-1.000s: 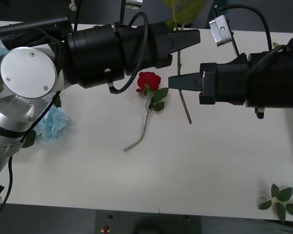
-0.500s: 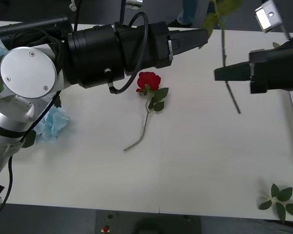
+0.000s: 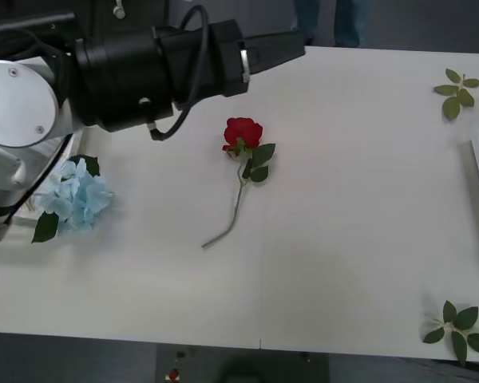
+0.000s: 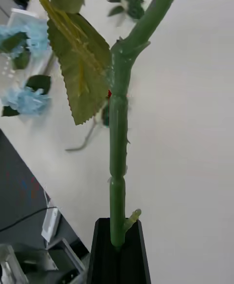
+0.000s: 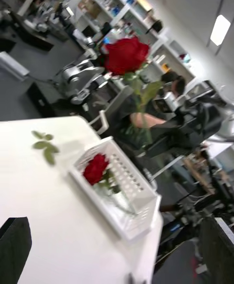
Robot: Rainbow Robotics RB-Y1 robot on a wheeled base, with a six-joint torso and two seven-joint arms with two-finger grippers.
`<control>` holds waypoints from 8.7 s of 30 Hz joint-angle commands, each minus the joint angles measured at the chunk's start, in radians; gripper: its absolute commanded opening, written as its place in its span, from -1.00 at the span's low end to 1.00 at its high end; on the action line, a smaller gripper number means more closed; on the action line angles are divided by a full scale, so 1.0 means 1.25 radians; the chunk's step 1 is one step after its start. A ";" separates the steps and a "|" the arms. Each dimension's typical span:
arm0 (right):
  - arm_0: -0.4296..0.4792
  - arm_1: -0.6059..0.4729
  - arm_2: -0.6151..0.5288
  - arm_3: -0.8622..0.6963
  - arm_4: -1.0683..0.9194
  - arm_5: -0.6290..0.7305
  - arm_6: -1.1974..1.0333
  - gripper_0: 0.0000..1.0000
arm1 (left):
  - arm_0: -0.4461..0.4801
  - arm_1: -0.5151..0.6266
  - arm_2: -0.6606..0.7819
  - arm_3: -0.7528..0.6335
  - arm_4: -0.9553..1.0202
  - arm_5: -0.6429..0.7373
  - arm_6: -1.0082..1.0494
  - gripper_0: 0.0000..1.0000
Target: Put the red flowers into the right box and the blue flowers into the left box
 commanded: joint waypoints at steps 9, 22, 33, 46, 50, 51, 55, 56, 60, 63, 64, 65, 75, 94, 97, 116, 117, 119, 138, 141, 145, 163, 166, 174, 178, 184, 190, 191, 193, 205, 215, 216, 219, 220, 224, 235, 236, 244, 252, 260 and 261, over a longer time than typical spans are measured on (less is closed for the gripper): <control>-0.041 0.155 -0.008 0.611 0.317 0.177 0.171 -1.00 | 0.065 0.160 0.310 -0.032 -0.174 0.593 0.041 1.00; -0.031 0.379 -0.007 1.037 0.432 0.012 0.323 -1.00 | 0.058 0.095 0.290 -0.129 -0.571 0.950 0.255 1.00; 0.032 0.461 0.010 1.066 0.436 -0.167 0.323 -1.00 | -0.001 -0.054 0.004 -0.083 -0.944 0.891 0.491 1.00; 0.035 0.460 0.016 1.066 0.425 -0.133 0.323 1.00 | -0.067 -0.195 -0.175 0.114 -1.129 0.727 0.641 1.00; 0.008 0.431 0.019 1.068 0.420 -0.053 0.323 1.00 | -0.082 -0.227 -0.198 0.193 -1.162 0.651 0.647 1.00; -0.011 0.415 0.021 1.066 0.435 -0.009 0.323 1.00 | -0.088 -0.234 -0.207 0.215 -1.171 0.630 0.652 1.00; -0.134 0.351 0.045 1.064 0.507 0.184 0.323 1.00 | -0.108 -0.266 -0.223 0.301 -1.193 0.556 0.666 1.00; -0.155 0.344 0.048 1.064 0.517 0.212 0.323 1.00 | -0.110 -0.271 -0.227 0.312 -1.198 0.547 0.670 1.00; -0.290 0.307 0.092 1.021 0.553 0.361 0.323 1.00 | -0.128 -0.293 -0.246 0.390 -1.222 0.473 0.686 1.00; -0.351 0.304 0.113 0.966 0.523 0.422 0.319 1.00 | -0.130 -0.297 -0.261 0.430 -1.228 0.413 0.696 1.00; -0.362 0.307 0.119 0.940 0.496 0.438 0.257 1.00 | -0.130 -0.298 -0.266 0.442 -1.227 0.392 0.698 1.00; -0.365 0.308 0.126 0.909 0.462 0.450 0.185 1.00 | -0.130 -0.298 -0.272 0.453 -1.226 0.370 0.701 1.00; -0.347 0.254 0.159 0.534 0.343 0.364 -0.194 1.00 | -0.130 -0.299 -0.328 0.471 -1.190 0.295 0.720 1.00; -0.308 0.167 0.172 -0.152 0.494 0.064 -0.604 1.00 | -0.126 -0.298 -0.446 0.485 -1.236 0.345 0.758 1.00; -0.308 0.156 0.172 -0.254 0.538 0.039 -0.671 1.00 | -0.126 -0.297 -0.454 0.514 -1.247 0.343 0.761 1.00; -0.163 0.194 0.173 -0.475 0.832 -0.157 -0.795 1.00 | -0.150 -0.301 -0.459 0.600 -1.285 0.221 0.784 -0.79; -0.152 0.194 0.173 -0.477 0.847 -0.160 -0.796 1.00 | -0.150 -0.301 -0.460 0.600 -1.285 0.221 0.784 -1.00; -0.136 0.193 0.173 -0.477 0.866 -0.158 -0.796 1.00 | -0.150 -0.301 -0.459 0.600 -1.286 0.223 0.785 -1.00; -0.085 0.204 0.173 -0.476 0.981 -0.179 -0.807 1.00 | -0.150 -0.282 -0.457 0.577 -1.253 0.238 0.774 -1.00; -0.085 0.200 0.173 -0.479 0.976 -0.189 -0.810 1.00 | -0.151 -0.255 -0.439 0.506 -1.209 0.315 0.744 -1.00; -0.085 0.195 0.173 -0.485 0.967 -0.199 -0.810 1.00 | -0.150 -0.207 -0.403 0.378 -1.124 0.450 0.693 -1.00; -0.198 0.137 0.173 -0.515 0.788 -0.204 -0.819 1.00 | -0.148 0.000 -0.106 -0.055 -0.741 0.755 0.525 -1.00; -0.235 0.115 0.172 -0.524 0.684 -0.218 -0.821 1.00 | -0.148 0.002 0.007 -0.061 -0.645 0.797 0.425 -1.00; -0.282 0.047 0.159 -0.533 0.407 -0.282 -0.812 1.00 | -0.133 -0.033 0.267 -0.016 -0.407 0.799 0.115 -1.00; -0.282 0.033 0.146 -0.533 0.334 -0.285 -0.796 1.00 | -0.106 -0.060 0.364 0.044 -0.261 0.728 -0.064 -1.00; -0.271 0.037 0.148 -0.539 0.262 -0.318 -0.780 1.00 | -0.069 -0.074 0.383 0.220 0.092 0.577 -0.342 -1.00; -0.199 0.071 0.148 -0.584 0.223 -0.436 -0.760 1.00 | -0.067 -0.098 0.372 0.324 0.266 0.566 -0.552 -1.00; -0.174 0.085 0.148 -0.605 0.227 -0.487 -0.746 1.00 | -0.066 -0.104 0.372 0.330 0.276 0.566 -0.577 -1.00; -0.134 0.110 0.148 -0.627 0.248 -0.568 -0.702 1.00 | -0.065 -0.116 0.371 0.330 0.282 0.561 -0.614 -1.00; 0.051 0.255 0.134 -0.674 0.416 -0.886 -0.491 1.00 | -0.049 -0.127 0.182 0.329 0.362 0.344 -0.783 -1.00; 0.100 0.362 0.115 -0.685 0.459 -0.983 -0.368 1.00 | -0.036 -0.130 0.106 0.329 0.357 0.284 -0.685 -1.00; 0.102 0.369 0.115 -0.681 0.459 -0.988 -0.360 1.00 | -0.034 -0.131 0.101 0.329 0.357 0.278 -0.677 -1.00; 0.104 0.414 0.115 -0.659 0.461 -1.005 -0.325 1.00 | -0.022 -0.131 0.085 0.324 0.361 0.246 -0.636 -1.00; 0.105 0.431 0.115 -0.648 0.462 -1.009 -0.310 1.00 | -0.017 -0.131 0.080 0.320 0.361 0.235 -0.610 -1.00; 0.105 0.475 0.116 -0.606 0.462 -1.010 -0.272 1.00 | -0.004 -0.130 0.069 0.314 0.360 0.200 -0.542 -1.00; 0.105 0.500 0.131 -0.551 0.464 -0.965 -0.243 1.00 | 0.001 -0.126 0.061 0.312 0.351 0.171 -0.496 -1.00; 0.104 0.501 0.137 -0.551 0.465 -0.965 -0.241 1.00 | 0.001 -0.125 0.059 0.310 0.351 0.171 -0.497 -1.00; 0.097 0.504 0.170 -0.550 0.464 -0.965 -0.233 1.00 | 0.001 -0.121 0.061 0.297 0.349 0.167 -0.496 -1.00; 0.082 0.534 0.170 -0.529 0.464 -0.965 -0.232 1.00 | 0.001 -0.121 0.061 0.297 0.344 0.167 -0.499 -1.00; 0.069 0.571 0.170 -0.486 0.470 -0.968 -0.222 1.00 | 0.001 -0.121 0.061 0.297 0.340 0.167 -0.502 -1.00; 0.067 0.577 0.170 -0.479 0.473 -0.968 -0.220 1.00 | 0.001 -0.121 0.061 0.297 0.340 0.167 -0.502 -1.00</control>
